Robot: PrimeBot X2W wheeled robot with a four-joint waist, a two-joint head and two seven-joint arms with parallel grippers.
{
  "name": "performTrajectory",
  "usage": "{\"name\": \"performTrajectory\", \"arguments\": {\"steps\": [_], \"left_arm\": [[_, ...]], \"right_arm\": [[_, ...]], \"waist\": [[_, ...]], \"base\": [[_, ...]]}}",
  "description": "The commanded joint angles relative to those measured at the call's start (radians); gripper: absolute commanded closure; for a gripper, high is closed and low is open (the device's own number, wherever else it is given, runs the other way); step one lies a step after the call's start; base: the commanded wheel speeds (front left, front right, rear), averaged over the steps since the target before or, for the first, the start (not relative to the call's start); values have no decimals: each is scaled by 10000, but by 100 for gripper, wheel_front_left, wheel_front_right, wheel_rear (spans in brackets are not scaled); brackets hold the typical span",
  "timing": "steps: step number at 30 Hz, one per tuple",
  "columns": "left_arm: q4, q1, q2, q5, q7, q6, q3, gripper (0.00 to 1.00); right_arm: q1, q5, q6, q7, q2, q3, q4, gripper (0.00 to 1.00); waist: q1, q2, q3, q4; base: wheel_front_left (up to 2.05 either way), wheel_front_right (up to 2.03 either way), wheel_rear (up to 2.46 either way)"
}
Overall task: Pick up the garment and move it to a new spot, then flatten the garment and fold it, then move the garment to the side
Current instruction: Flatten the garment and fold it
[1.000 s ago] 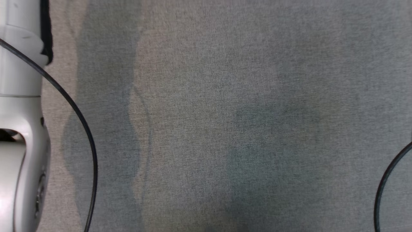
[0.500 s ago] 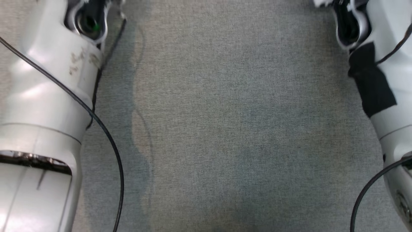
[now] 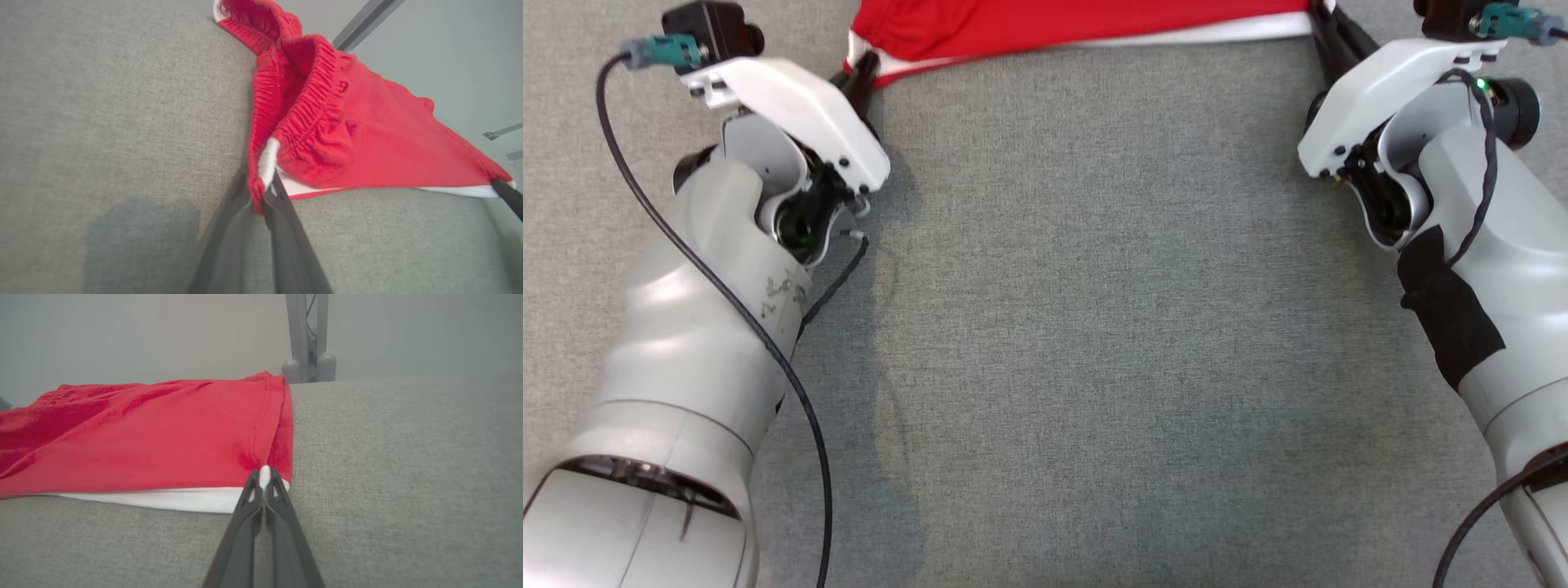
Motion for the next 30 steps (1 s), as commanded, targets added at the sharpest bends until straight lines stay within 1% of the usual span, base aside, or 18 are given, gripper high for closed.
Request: {"name": "performTrajectory", "arguments": {"steps": [1, 9, 14, 18, 24, 30], "left_arm": [[104, 262, 140, 132, 2, -18, -116, 100], [261, 868, 263, 499, -97, -20, -646, 100], [229, 1248, 369, 603, -60, -16, -925, 100], [84, 1624, 465, 597, 113, -15, -1158, 100], [-521, 2418, 601, 532, 753, -16, -1730, 100], [-1592, 3471, 1029, 231, 1464, -15, -2361, 100]], "right_arm": [[186, 141, -3, 143, -132, 114, 51, 100], [831, 687, -5, 965, -586, 956, -18, 100], [1298, 1193, -6, 1860, -946, 1426, -131, 100], [1741, 1766, -11, 2733, -1180, 1856, -496, 100], [2377, 2677, -12, 3926, -1735, 2383, -1057, 100], [2890, 3295, -14, 4733, -2156, 2738, -1366, 100]], "waist": [[-1, 0, -189, -43], [-1, 0, -867, -110], [-1, 0, -1383, -93], [-1, 0, -1847, -78], [-1, 0, -2583, -10], [-1, 0, -3293, 119]], "base": [[0, 0, 0], [0, 0, 0], [0, 0, 0], [0, 0, 0], [0, 0, 0], [0, 0, 0]]}}
